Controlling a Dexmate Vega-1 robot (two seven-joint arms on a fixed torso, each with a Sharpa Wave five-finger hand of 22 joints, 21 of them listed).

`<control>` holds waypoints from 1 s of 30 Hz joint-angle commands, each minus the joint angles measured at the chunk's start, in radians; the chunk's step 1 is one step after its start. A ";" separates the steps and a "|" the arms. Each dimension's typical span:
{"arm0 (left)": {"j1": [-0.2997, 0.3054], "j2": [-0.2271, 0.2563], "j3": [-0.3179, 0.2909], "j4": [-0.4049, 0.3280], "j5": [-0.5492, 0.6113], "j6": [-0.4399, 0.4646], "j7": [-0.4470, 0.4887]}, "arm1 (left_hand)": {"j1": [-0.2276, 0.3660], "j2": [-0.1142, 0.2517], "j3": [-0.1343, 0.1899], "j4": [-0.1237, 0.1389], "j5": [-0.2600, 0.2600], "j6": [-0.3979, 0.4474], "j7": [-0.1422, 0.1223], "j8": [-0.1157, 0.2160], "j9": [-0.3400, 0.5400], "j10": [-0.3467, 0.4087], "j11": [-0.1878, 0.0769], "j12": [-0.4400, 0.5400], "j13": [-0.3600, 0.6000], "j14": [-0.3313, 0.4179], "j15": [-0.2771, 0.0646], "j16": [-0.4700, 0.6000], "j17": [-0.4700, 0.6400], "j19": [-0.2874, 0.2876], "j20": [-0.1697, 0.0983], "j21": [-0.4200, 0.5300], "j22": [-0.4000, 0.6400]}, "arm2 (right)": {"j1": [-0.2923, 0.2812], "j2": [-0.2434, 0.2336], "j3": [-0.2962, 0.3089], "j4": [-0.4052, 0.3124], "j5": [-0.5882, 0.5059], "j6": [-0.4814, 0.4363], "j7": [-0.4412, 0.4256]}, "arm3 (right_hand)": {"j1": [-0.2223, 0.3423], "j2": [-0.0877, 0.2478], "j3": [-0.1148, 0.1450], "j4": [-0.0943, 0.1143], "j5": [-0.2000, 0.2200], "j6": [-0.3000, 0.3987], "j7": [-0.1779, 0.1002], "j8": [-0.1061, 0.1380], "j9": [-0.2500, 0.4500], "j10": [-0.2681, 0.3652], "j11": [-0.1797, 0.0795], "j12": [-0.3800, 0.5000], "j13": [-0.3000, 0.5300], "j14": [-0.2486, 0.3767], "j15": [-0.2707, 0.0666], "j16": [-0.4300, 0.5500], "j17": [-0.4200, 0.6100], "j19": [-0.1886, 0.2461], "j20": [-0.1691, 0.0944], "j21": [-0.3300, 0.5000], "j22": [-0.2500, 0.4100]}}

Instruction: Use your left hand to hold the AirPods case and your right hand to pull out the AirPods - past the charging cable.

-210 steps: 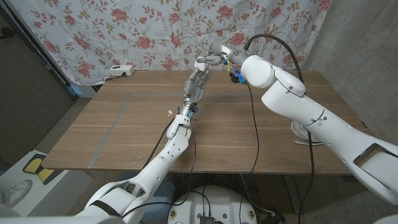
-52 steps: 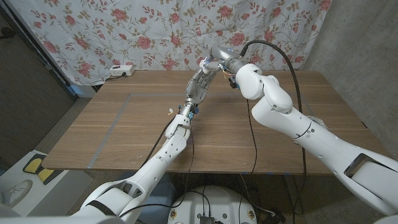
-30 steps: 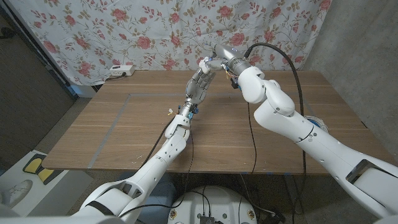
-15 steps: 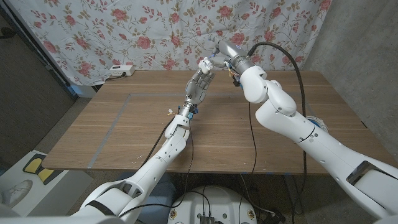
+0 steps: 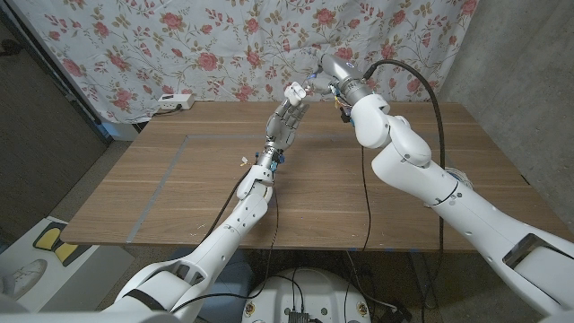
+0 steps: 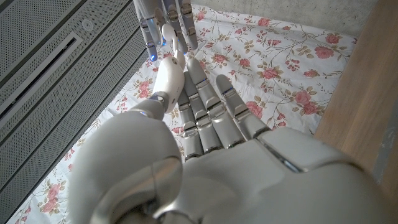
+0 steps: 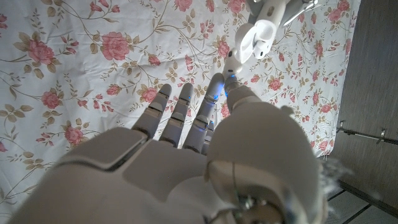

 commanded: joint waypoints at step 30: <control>-0.001 -0.009 -0.021 -0.018 -0.053 0.010 -0.030 | 0.005 0.019 0.044 -0.029 0.010 0.078 -0.057 0.063 0.319 0.039 -0.035 -0.003 0.004 0.001 -0.002 -0.003 0.001 -0.013 0.001 0.021 -0.003 | -0.040 -0.021 0.038 0.082 0.068 -0.075 -0.058 | 0.015 0.002 -0.015 0.005 -0.002 0.025 0.002 0.004 0.005 0.005 -0.002 0.014 -0.001 0.013 -0.159 0.004 0.002 0.008 -0.007 0.004 0.006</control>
